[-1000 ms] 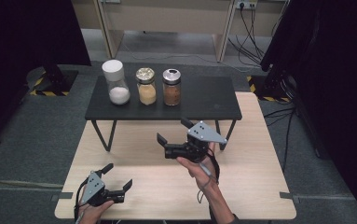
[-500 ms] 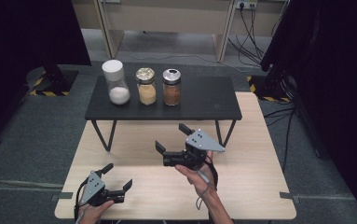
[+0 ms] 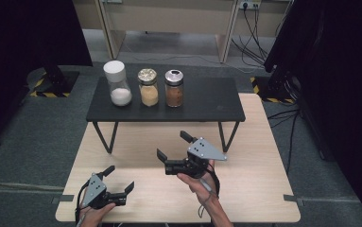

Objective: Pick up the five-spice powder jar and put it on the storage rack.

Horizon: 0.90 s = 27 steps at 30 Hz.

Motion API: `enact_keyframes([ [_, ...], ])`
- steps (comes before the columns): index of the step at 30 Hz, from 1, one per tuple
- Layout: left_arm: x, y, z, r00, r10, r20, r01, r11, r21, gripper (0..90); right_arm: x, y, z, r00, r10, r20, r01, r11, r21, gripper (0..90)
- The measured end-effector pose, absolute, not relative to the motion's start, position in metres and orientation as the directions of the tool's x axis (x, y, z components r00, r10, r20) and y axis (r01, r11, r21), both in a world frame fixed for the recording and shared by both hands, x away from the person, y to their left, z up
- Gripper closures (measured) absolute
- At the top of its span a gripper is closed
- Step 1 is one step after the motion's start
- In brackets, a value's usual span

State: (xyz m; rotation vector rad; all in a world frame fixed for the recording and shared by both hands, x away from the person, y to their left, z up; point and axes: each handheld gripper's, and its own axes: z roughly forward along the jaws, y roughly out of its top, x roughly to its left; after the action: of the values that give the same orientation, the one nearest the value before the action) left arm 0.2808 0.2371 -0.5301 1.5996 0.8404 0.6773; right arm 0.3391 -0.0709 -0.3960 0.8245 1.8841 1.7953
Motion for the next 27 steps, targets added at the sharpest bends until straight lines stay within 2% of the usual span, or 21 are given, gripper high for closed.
enact_keyframes([
  [27,0.281,0.237,-0.530,0.578,0.816,-0.017,0.160,-0.093,0.983,3.8,0.331,-0.070,-0.423,-0.752,0.650,0.105,0.147,0.011,0.989,2.0],
])
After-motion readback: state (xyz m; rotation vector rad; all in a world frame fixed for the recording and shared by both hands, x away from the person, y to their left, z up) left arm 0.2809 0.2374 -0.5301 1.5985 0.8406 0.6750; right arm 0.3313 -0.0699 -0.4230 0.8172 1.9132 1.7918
